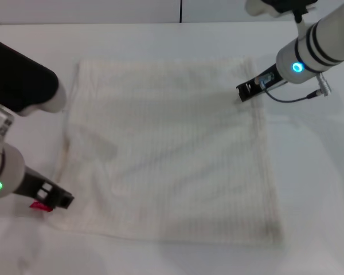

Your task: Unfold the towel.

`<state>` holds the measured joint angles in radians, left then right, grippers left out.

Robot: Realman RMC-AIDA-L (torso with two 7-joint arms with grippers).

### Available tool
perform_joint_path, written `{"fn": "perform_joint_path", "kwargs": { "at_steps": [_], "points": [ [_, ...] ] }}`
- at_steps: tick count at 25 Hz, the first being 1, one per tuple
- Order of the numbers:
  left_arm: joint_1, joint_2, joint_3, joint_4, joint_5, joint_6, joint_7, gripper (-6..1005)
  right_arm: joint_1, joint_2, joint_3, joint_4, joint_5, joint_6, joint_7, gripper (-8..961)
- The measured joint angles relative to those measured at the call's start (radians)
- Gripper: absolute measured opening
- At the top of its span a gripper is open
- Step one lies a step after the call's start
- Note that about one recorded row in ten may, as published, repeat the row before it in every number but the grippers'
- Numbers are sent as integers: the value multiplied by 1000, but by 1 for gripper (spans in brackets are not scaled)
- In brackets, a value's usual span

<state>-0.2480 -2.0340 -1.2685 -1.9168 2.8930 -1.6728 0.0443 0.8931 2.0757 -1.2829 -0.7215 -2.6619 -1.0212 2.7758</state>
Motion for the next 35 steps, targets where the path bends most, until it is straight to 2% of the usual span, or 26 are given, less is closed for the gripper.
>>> {"fn": "perform_joint_path", "kwargs": {
  "at_steps": [2, 4, 6, 7, 8, 10, 11, 12, 13, 14, 15, 16, 18, 19, 20, 21, 22, 23, 24, 25, 28, 29, 30, 33, 34, 35],
  "points": [
    [-2, 8, -4, -13, 0, -3, 0, 578, -20, 0, -3, -52, 0, -19, 2, 13],
    [-7, 35, -50, -77, 0, 14, 29, 626, -48, 2, -11, -115, 0, -29, 2, 13],
    [-9, 38, -96, -89, 0, 65, 71, 673, -96, 4, -50, -208, 0, -20, 0, 13],
    [-8, 36, -129, -85, 0, 121, 111, 697, -162, 5, -104, -320, 3, 12, 0, 13],
    [2, 29, -164, -73, 1, 200, 161, 697, -162, 5, -104, -320, 3, 12, 0, 13],
    [52, 1, -218, -53, 0, 428, 271, 698, -299, 6, -193, -531, 7, 100, 1, 14],
    [52, 1, -218, -53, 0, 428, 271, 698, -299, 6, -193, -531, 7, 100, 1, 14],
    [106, -23, -241, -45, 0, 635, 348, 698, -401, 7, -262, -670, 6, 179, -1, 14],
    [106, -23, -241, -45, 0, 635, 348, 698, -401, 7, -262, -670, 6, 179, -1, 14],
    [180, -34, -233, -22, 0, 893, 391, 699, -526, 8, -345, -791, 3, 313, -28, 14],
    [180, -34, -233, -22, 0, 893, 391, 699, -526, 8, -345, -791, 3, 313, -28, 14],
    [216, -33, -218, -3, 0, 1035, 400, 699, -632, 11, -422, -874, 3, 468, -70, 14],
    [280, -33, -189, 57, -1, 1312, 409, 699, -688, 13, -462, -903, 4, 555, -94, 14],
    [328, -36, -161, 148, -3, 1586, 415, 700, -780, 17, -534, -920, 5, 750, -117, 14],
    [328, -36, -161, 148, -3, 1586, 415, 700, -780, 17, -534, -920, 5, 750, -117, 14],
    [351, -37, -146, 208, -4, 1721, 415, 700, -816, 17, -565, -911, 6, 835, -120, 14],
    [375, -39, -116, 349, -13, 1988, 406, 700, -881, 17, -624, -854, 7, 1057, -118, 15],
    [375, -39, -116, 349, -13, 1988, 406, 700, -881, 17, -624, -854, 7, 1057, -118, 15],
    [372, -38, -88, 507, -48, 2211, 384, 701, -925, 16, -681, -743, 8, 1306, -95, 15],
    [372, -38, -88, 507, -48, 2211, 384, 701, -925, 16, -681, -743, 8, 1306, -95, 15],
    [349, -36, -58, 724, -122, 2463, 332, 702, -945, 11, -765, -484, 18, 1756, -7, 15],
    [334, -36, -50, 816, -138, 2543, 303, 702, -924, 10, -802, -284, 65, 2034, 67, 15],
    [317, -36, -46, 893, -147, 2609, 272, 702, -924, 10, -802, -284, 65, 2034, 67, 15],
    [255, -38, -44, 1132, -175, 2772, 154, 717, -858, 11, -891, 15, 229, 2389, 133, 15],
    [203, -38, -46, 1288, -198, 2860, 48, 722, -825, 10, -977, 159, 370, 2540, 153, 16],
    [203, -38, -46, 1288, -198, 2860, 48, 727, -825, 10, -977, 159, 370, 2540, 153, 16]
  ]
}}
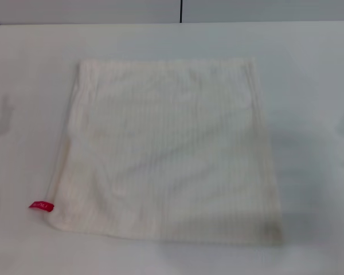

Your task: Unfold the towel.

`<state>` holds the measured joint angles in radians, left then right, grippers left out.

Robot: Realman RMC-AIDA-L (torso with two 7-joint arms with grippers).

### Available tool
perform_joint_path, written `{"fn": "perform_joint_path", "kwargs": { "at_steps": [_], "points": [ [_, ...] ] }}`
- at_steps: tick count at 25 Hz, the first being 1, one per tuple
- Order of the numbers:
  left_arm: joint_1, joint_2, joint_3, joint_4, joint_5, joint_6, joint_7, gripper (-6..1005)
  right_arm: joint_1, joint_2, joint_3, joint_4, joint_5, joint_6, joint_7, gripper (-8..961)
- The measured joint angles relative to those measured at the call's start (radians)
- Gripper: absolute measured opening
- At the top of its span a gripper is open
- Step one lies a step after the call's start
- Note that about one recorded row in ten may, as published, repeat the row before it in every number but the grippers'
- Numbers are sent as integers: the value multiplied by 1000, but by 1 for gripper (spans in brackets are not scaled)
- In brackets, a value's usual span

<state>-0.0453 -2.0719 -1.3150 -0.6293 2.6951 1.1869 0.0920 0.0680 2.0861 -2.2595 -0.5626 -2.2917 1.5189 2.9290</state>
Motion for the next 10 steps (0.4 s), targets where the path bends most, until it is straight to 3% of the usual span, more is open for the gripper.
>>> {"fn": "perform_joint_path", "kwargs": {
  "at_steps": [2, 5, 10],
  "points": [
    [-63, 0, -6, 162, -20, 65, -104, 738, 8, -1, -61, 76, 115, 78, 10, 16],
    [-125, 2, -10, 316, -37, 101, -191, 753, 0, 1, -73, 109, 163, 71, 12, 52],
    [-135, 0, -10, 350, -39, 107, -190, 768, -8, 4, -78, 122, 180, 45, 16, 196]
  ]
}}
